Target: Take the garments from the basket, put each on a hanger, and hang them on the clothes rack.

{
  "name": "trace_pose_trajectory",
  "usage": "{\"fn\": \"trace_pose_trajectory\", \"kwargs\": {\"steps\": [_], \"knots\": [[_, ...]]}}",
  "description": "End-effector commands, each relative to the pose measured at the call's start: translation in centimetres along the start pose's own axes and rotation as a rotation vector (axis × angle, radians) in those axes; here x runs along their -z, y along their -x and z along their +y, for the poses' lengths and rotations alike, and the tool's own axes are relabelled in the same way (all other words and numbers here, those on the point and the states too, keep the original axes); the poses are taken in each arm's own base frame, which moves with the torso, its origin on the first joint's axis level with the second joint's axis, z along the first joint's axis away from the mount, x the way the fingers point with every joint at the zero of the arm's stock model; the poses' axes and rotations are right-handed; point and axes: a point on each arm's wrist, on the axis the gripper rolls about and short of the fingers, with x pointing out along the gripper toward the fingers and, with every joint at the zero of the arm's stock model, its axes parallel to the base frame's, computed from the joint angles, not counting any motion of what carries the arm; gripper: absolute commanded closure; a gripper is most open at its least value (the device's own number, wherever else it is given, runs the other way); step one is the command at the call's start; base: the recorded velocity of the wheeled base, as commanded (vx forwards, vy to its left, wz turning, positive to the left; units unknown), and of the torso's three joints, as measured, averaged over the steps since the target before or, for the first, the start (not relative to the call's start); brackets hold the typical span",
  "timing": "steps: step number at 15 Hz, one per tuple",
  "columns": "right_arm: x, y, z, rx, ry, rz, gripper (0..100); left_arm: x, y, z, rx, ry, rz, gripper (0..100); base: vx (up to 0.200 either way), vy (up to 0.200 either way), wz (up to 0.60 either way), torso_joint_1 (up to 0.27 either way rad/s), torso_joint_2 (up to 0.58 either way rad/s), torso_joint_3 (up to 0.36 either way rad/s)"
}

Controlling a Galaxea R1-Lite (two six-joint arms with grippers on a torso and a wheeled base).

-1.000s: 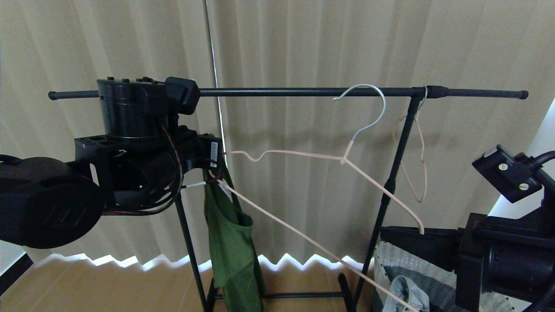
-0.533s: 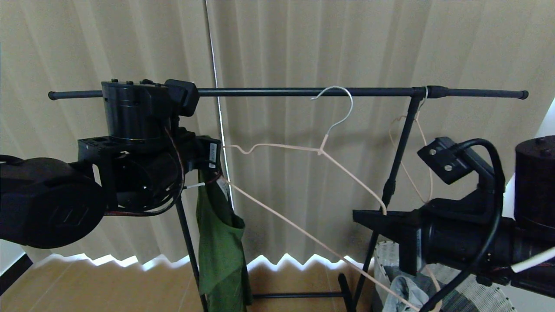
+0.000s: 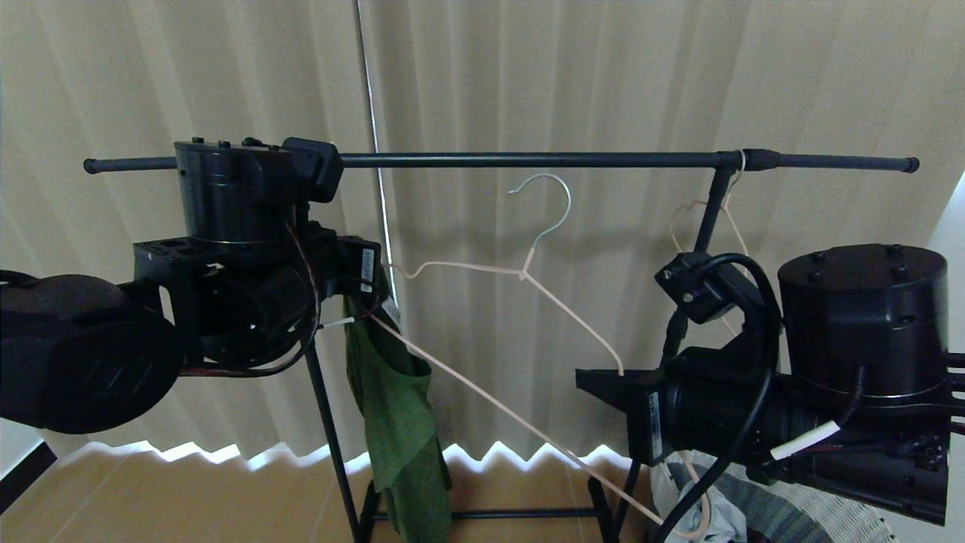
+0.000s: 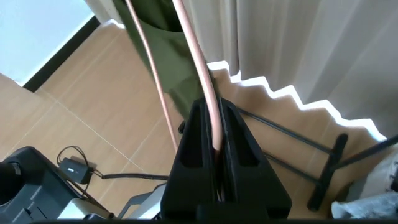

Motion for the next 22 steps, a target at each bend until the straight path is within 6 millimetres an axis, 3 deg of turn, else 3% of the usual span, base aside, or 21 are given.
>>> {"fn": "trace_pose_trajectory", "kwargs": {"steps": [1,5,9,19,22], "knots": [[-0.1,-0.3,0.4,-0.012,0.005,-0.009,100,-0.1,0.3,-0.1,0.007,0.005,-0.005,100,0.000,0.000,0.00,0.000,0.00,0.000],[-0.5,-1.7,0.7,-0.008,0.004,-0.003,100,-0.7,2.0,-0.4,0.039,0.011,-0.034,100,0.000,0.000,0.00,0.000,0.00,0.000],[-1.3,-2.9,1.2,-0.012,0.002,-0.014,100,-1.2,4.1,-2.3,0.131,0.005,-0.068,100,0.000,0.000,0.00,0.000,0.00,0.000],[-1.9,-4.8,1.7,-0.023,0.003,-0.041,100,-1.4,5.6,-4.3,0.230,-0.022,-0.089,100,0.000,0.000,0.00,0.000,0.00,0.000],[-1.9,-4.7,1.7,-0.025,0.007,-0.047,100,-1.3,6.4,-4.4,0.381,-0.031,-0.101,100,0.000,0.000,0.00,0.000,0.00,0.000]]}}
